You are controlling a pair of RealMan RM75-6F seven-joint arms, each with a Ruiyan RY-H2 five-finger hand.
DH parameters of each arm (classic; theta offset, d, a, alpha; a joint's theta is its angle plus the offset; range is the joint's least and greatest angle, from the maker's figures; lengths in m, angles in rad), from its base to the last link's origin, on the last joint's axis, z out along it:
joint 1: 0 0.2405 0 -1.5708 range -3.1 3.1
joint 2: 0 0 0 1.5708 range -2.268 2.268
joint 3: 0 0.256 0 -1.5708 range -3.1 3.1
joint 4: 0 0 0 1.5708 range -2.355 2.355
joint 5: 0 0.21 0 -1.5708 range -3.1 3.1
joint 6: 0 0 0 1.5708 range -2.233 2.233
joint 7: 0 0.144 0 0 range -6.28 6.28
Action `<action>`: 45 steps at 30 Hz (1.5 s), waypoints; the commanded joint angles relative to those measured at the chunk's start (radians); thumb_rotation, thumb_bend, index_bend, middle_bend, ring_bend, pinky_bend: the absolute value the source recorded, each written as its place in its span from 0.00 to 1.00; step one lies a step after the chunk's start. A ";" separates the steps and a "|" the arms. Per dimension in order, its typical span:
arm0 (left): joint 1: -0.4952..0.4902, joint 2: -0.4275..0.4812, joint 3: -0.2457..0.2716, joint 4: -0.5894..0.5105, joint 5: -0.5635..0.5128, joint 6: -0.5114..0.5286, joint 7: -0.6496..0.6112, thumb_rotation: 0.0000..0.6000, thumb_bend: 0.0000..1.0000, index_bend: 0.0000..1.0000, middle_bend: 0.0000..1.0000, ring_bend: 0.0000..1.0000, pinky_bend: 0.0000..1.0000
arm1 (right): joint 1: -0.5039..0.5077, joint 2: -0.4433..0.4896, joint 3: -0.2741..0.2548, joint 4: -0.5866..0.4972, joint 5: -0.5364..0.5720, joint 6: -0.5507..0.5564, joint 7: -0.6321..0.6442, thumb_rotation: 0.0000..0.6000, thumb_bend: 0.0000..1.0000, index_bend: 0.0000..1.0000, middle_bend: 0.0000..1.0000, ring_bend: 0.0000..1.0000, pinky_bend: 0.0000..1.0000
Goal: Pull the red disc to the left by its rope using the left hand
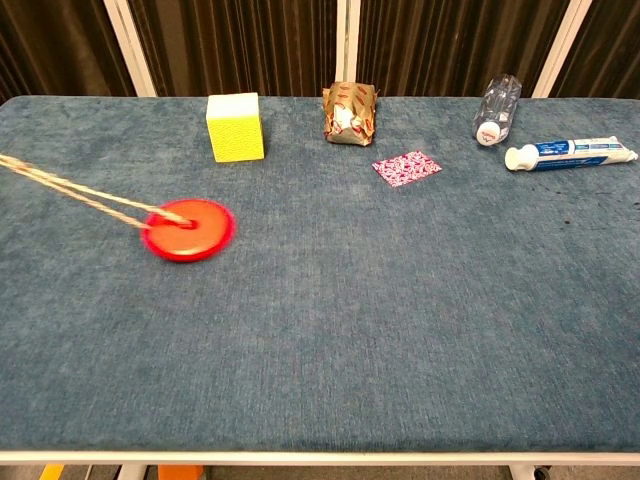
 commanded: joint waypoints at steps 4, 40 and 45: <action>0.024 0.053 -0.055 0.025 -0.063 -0.021 -0.023 1.00 0.45 0.80 0.94 0.78 0.83 | 0.003 -0.003 -0.002 0.001 0.003 -0.006 -0.003 1.00 0.24 0.00 0.00 0.00 0.00; -0.155 0.051 0.054 -0.214 0.107 -0.266 0.089 1.00 0.05 0.03 0.00 0.00 0.11 | 0.010 -0.026 -0.005 0.056 0.017 -0.034 0.044 1.00 0.24 0.00 0.00 0.00 0.00; -0.051 0.119 0.079 -0.310 0.081 -0.146 0.117 1.00 0.04 0.03 0.00 0.00 0.11 | 0.010 -0.023 -0.005 0.049 0.009 -0.023 0.044 1.00 0.24 0.00 0.00 0.00 0.00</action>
